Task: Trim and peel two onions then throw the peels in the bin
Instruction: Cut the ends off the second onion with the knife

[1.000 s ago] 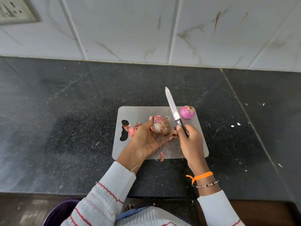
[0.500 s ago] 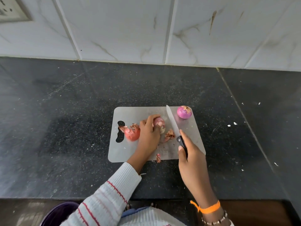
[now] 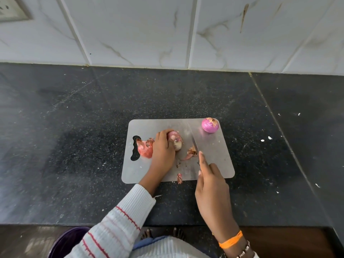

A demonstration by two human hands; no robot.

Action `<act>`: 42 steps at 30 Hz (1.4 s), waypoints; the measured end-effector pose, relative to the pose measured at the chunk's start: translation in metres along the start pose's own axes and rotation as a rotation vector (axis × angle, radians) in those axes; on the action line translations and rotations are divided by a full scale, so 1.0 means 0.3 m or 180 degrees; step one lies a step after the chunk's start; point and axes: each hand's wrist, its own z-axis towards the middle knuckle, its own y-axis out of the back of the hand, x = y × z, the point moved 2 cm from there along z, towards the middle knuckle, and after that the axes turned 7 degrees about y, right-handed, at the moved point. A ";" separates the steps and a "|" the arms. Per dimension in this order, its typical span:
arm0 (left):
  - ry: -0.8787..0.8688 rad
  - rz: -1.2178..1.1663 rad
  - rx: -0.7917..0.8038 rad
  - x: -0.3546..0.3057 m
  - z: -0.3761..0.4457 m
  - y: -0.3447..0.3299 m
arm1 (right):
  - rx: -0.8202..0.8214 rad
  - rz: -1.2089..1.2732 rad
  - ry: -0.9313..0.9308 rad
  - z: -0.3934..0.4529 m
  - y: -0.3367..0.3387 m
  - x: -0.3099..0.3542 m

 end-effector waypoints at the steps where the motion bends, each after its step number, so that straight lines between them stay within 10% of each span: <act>1: -0.0004 0.0021 -0.0009 0.001 0.001 0.001 | 0.0006 0.0017 0.0080 0.001 0.000 0.013; 42: -0.0532 0.0393 -0.0051 -0.021 0.002 0.011 | 0.0757 0.0084 -0.0177 0.082 -0.037 0.031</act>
